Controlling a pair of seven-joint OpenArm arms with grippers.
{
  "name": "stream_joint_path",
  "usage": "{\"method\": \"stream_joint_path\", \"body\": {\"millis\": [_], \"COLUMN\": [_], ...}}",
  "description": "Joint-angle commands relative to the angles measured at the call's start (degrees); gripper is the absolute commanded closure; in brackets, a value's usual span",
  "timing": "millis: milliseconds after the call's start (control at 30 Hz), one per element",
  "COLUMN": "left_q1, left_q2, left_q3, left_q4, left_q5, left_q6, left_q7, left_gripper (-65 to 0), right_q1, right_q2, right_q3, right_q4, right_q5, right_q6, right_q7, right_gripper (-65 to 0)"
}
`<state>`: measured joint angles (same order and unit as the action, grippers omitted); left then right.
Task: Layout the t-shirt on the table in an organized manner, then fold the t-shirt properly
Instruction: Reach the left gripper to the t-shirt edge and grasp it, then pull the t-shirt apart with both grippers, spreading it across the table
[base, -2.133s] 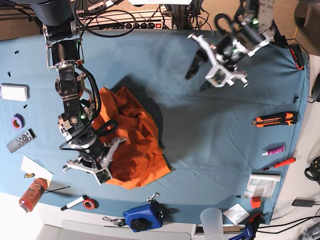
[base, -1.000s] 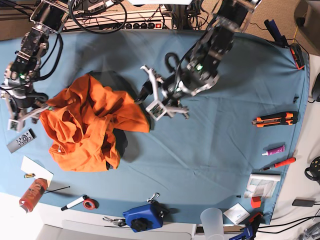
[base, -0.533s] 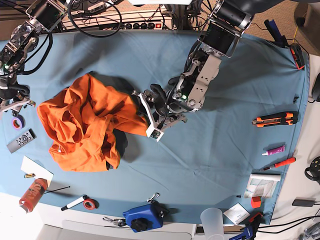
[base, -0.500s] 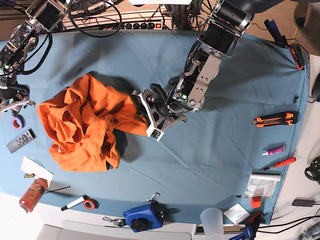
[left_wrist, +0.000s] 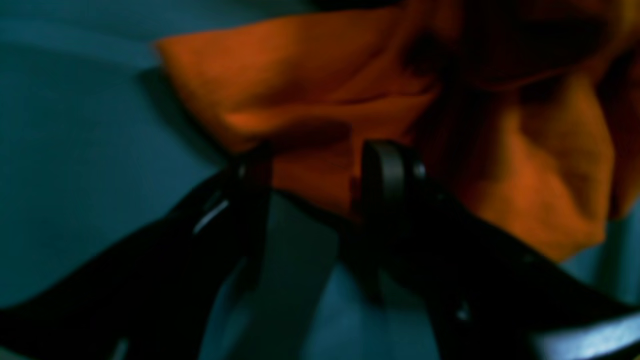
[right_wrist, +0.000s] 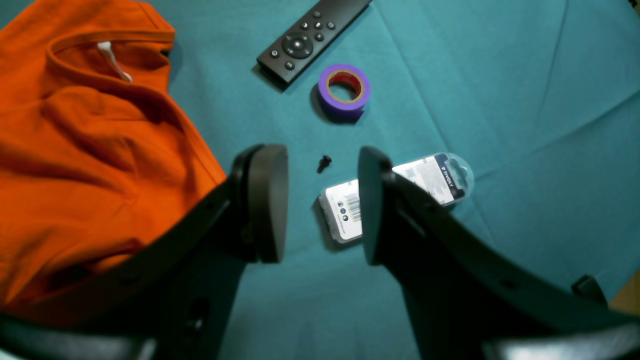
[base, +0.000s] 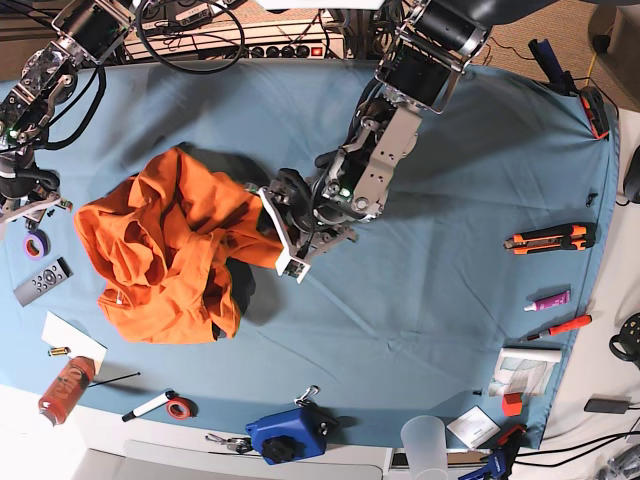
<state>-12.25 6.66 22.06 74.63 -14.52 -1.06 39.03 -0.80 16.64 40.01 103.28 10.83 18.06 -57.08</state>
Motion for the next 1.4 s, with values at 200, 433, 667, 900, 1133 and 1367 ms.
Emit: {"method": "stream_joint_path", "body": {"millis": [200, 433, 667, 900, 1133, 1367], "left_q1": [-3.6, -6.6, -6.5, -6.5, -6.5, -6.5], "left_q2": [1.0, 0.9, 0.9, 1.2, 1.1, 0.9], "left_q3": [-0.1, -0.1, -0.1, -0.1, -0.1, -3.7], "left_q4": [0.8, 0.6, -5.4, -7.2, -6.1, 10.6], "left_q5": [2.1, 8.5, 5.0, -2.7, -1.1, 5.8], "left_q6": [1.3, 1.3, -0.2, -4.8, 0.5, 1.2], "left_q7": [-0.5, -1.3, -0.9, -0.5, 2.2, 18.1], "left_gripper": [-30.1, -30.1, -30.1, -28.1, 0.0, 0.0], "right_q1": [0.8, 0.8, 0.8, 0.8, 0.8, 0.8], "right_q2": [1.1, 1.1, 1.1, 1.1, 1.1, 1.1], "right_q3": [0.2, 0.2, 0.2, 0.2, 0.2, 0.2], "right_q4": [1.0, 1.0, 1.0, 1.0, 1.0, 1.0], "right_q5": [0.3, 0.3, 0.3, 0.3, 0.3, 0.3], "right_q6": [0.2, 0.2, 0.2, 0.2, 0.2, 0.2], "right_q7": [1.3, 1.3, 1.3, 1.2, 2.2, 4.6], "right_gripper": [-23.4, -23.4, -23.4, -23.4, -23.4, -23.4]}}
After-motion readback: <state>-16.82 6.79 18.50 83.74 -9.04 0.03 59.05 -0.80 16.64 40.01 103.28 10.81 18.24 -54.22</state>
